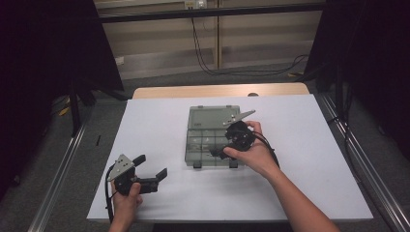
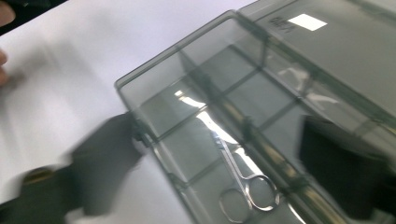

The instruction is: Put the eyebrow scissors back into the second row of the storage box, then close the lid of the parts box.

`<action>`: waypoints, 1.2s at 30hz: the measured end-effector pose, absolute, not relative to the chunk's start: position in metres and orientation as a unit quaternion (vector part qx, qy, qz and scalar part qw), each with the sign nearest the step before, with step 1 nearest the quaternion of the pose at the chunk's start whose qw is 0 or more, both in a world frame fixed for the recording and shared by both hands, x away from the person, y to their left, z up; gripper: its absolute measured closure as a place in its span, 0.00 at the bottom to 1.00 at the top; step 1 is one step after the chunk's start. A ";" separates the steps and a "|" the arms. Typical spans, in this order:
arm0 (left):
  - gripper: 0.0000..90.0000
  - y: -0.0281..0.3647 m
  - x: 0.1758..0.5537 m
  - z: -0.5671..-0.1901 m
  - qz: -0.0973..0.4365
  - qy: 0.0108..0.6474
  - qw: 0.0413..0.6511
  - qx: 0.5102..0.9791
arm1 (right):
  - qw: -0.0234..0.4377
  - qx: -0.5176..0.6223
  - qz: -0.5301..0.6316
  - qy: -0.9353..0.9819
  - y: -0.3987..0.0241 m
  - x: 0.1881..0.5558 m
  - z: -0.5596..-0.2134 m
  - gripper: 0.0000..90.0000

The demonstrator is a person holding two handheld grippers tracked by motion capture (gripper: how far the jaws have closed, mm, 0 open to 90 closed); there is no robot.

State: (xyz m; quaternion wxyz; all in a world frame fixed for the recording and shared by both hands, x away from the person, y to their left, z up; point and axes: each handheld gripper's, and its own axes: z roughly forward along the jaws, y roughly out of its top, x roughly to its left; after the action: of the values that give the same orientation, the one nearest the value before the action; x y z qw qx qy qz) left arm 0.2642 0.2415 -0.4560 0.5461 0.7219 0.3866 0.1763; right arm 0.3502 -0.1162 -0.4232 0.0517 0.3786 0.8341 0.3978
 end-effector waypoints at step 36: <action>0.00 0.189 0.315 -0.433 0.166 0.380 0.538 0.734 | 0.116 0.437 0.430 0.782 -0.180 0.357 -0.412 0.00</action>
State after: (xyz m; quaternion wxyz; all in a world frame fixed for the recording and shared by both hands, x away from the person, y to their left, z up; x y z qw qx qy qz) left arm 0.3150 0.1890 -0.4326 0.5384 0.7337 0.3797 0.1663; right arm 0.3569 -0.1804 -0.4120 0.1162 0.4365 0.7818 0.4298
